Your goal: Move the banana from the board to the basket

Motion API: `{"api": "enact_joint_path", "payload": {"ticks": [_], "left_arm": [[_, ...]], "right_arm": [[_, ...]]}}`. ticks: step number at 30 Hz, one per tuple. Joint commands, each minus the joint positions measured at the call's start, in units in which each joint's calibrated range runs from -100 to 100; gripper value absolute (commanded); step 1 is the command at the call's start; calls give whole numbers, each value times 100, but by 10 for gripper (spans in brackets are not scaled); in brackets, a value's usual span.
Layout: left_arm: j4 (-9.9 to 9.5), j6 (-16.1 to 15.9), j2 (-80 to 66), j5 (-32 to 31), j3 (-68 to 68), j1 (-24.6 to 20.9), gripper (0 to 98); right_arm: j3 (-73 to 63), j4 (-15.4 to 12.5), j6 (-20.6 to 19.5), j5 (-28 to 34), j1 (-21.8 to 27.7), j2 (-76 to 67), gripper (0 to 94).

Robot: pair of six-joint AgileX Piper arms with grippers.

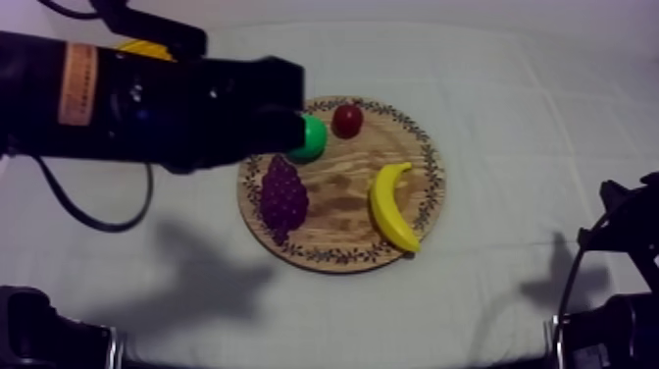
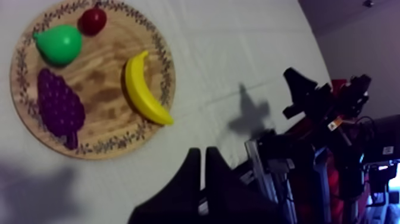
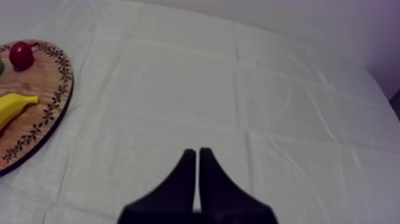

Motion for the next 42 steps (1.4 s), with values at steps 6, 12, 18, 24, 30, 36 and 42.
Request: {"api": "enact_joint_path", "payload": {"ticks": [6,12,18,24,30,36,42], "left_arm": [[90,93,649,479,-401,35,28],[183,32,1140,679,-540,-14,37],[317,-77,1463,783,-690,-66,46],[327,-177,1621,961,-824,2,151],[348,-185,1615,1031,-715,-1,565],[274,-15,1610,647,-654,-22,532],[549,-218,1662,119,-420,-126,609]], "right_arm": [[2,1,1,-5,-1,-2,3],[2,1,1,-5,-1,-2,3],[2,1,1,-5,-1,-2,3],[2,1,1,-5,-1,-2,3],[2,1,1,-5,-1,-2,3],[2,1,1,-5,-1,-2,3],[2,1,1,-5,-1,-2,3]]}}
